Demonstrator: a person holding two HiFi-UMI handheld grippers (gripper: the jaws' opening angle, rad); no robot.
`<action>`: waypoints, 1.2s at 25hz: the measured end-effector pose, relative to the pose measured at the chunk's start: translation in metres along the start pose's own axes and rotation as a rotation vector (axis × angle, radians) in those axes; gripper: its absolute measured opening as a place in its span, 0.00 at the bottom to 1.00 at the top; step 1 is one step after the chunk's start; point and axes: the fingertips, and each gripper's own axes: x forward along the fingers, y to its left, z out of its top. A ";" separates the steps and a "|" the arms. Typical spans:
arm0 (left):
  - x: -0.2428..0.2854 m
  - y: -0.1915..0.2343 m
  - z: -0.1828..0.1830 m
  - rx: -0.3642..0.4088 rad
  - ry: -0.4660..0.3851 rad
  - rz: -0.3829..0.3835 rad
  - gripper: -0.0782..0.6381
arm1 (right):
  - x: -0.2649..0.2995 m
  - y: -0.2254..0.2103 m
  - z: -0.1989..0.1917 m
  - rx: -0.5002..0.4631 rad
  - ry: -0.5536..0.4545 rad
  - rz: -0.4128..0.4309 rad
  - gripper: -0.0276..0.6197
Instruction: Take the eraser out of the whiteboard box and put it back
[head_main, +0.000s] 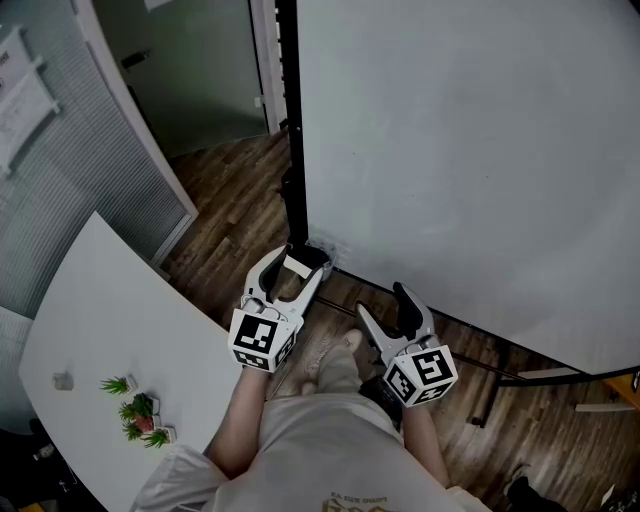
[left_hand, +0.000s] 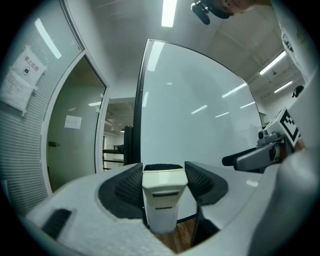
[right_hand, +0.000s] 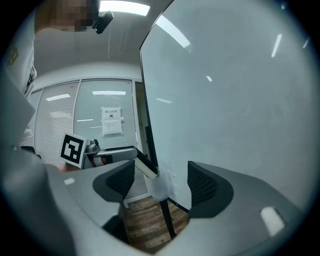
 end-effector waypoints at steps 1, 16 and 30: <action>-0.001 0.000 0.001 0.001 -0.004 0.001 0.47 | -0.001 0.001 0.000 -0.001 -0.001 -0.001 0.55; -0.020 0.006 0.027 -0.017 -0.065 0.006 0.47 | 0.000 0.008 0.006 -0.015 -0.013 -0.013 0.55; -0.027 0.010 0.027 -0.018 -0.062 0.009 0.47 | 0.004 0.013 0.005 -0.016 -0.012 -0.008 0.55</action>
